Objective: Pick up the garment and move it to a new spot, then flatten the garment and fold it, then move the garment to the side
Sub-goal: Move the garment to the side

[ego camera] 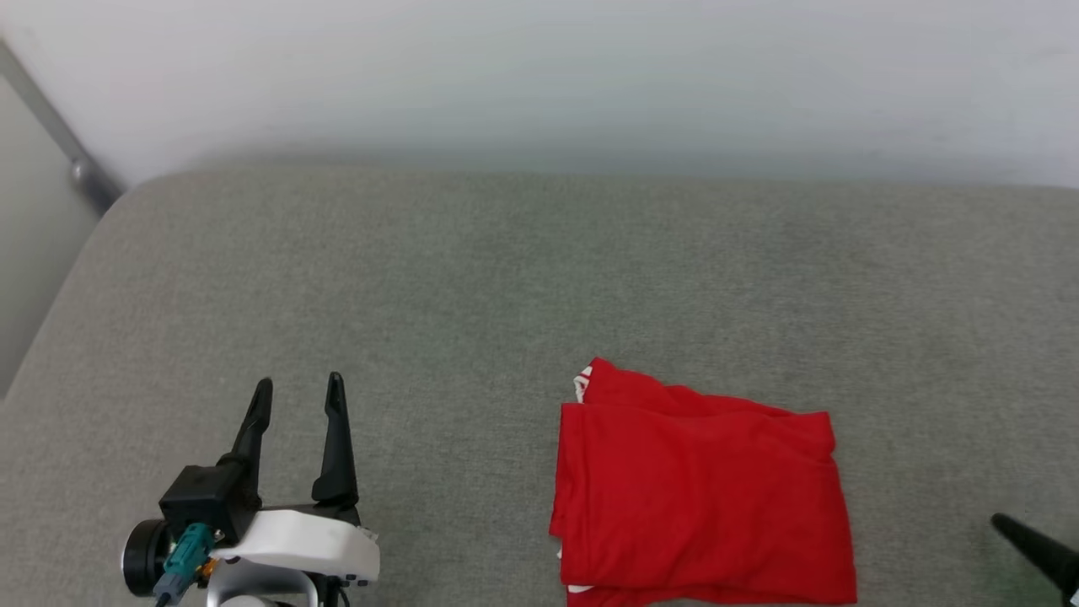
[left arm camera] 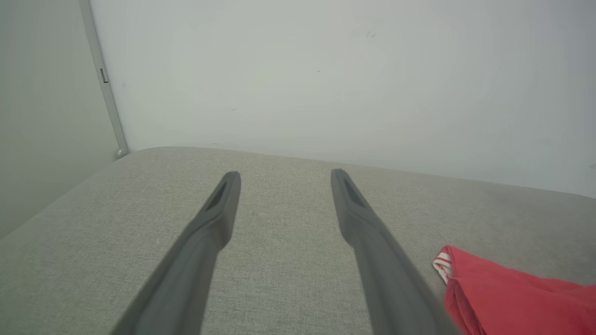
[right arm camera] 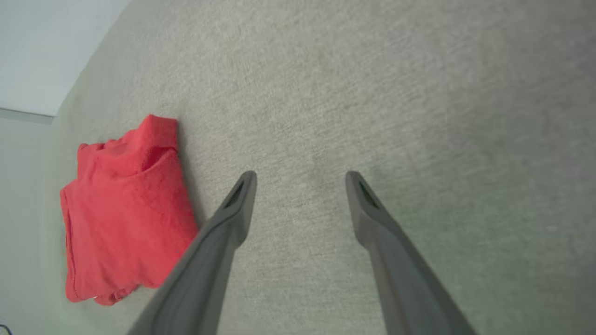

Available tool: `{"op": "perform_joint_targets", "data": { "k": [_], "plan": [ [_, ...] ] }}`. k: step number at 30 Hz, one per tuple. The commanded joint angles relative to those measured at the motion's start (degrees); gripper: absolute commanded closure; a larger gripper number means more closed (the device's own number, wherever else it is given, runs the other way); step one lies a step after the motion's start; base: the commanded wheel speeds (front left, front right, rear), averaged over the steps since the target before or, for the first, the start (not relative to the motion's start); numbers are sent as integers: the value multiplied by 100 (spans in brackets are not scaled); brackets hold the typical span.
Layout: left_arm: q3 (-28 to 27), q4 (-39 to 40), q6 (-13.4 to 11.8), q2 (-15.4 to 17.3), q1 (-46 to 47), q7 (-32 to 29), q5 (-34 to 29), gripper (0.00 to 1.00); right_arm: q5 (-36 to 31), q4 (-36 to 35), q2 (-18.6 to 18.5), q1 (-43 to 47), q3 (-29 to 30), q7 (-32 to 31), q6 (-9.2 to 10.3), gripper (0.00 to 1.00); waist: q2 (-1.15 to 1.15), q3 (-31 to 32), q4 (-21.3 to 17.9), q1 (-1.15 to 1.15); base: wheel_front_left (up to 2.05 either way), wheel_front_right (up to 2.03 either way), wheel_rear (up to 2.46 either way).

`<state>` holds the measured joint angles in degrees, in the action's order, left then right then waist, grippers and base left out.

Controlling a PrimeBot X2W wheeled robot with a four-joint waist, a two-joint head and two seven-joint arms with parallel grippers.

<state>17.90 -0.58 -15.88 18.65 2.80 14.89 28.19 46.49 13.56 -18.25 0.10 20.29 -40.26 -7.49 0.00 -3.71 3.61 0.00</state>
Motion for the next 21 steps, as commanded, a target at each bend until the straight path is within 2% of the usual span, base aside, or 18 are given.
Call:
{"op": "perform_joint_targets", "data": {
  "k": [1,5,9,12,17,18,19,21],
  "plan": [
    [-13,37,-8,-37,76,34,-52,0,59,33,41,-89,-21,-170,0,0,0,-137,130,0,0,0,0],
    [-93,129,61,-174,153,38,-189,0,617,274,387,-347,-18,-1002,0,0,0,-353,284,0,0,0,0],
    [-129,153,143,-303,260,39,-299,0,1038,429,846,-632,-131,-1448,1,0,0,-560,394,0,0,0,0],
    [-114,108,225,-385,316,40,-379,0,1250,584,1087,-803,-227,-1623,2,0,0,-674,449,0,0,0,0],
    [-130,35,336,-456,425,40,-464,0,1393,877,1257,-958,-474,-1763,5,0,0,-771,510,0,0,0,0],
    [-139,27,362,-466,448,40,-490,0,1385,900,1259,-958,-549,-1777,5,4,0,-784,514,0,0,0,0],
    [-145,19,375,-476,467,40,-497,0,1372,907,1248,-971,-612,-1767,5,48,0,-791,514,0,0,0,0],
    [-163,-13,385,-497,465,40,-522,0,1424,865,1249,-999,-743,-1756,5,100,0,-782,491,0,0,0,0]
  ]
}}
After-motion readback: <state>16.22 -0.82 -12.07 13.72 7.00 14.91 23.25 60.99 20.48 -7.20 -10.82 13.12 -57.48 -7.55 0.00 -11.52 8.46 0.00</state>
